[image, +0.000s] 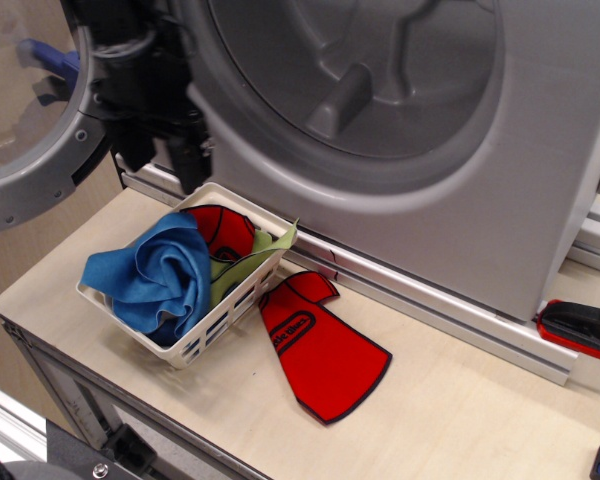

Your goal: Put clothes in laundry machine

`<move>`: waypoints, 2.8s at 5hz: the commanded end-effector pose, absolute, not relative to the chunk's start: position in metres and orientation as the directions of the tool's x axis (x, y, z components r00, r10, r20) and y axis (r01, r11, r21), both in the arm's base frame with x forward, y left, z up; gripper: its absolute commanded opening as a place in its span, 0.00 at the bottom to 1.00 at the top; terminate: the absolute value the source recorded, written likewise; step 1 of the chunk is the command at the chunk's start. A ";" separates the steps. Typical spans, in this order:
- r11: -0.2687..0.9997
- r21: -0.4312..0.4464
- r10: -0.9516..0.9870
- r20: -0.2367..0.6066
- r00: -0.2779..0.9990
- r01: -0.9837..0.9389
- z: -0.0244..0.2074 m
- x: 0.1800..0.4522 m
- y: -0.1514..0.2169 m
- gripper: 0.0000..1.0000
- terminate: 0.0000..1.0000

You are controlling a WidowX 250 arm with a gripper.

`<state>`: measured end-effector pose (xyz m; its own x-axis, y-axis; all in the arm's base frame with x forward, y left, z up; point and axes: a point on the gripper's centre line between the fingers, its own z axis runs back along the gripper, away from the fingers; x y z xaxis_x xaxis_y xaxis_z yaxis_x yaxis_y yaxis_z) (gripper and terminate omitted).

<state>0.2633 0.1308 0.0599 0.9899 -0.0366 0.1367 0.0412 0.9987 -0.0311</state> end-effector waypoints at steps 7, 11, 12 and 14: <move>0.959 -0.043 0.282 0.133 0.950 -0.279 0.010 0.265 0.140 1.00 0.00; 0.954 0.001 0.282 0.327 0.902 -0.299 0.065 0.274 0.144 0.00 0.00; 0.962 0.008 0.248 0.379 0.891 -0.272 0.086 0.275 0.133 0.00 0.00; 0.971 -0.052 0.232 0.455 0.860 -0.235 0.123 0.284 0.111 0.00 0.00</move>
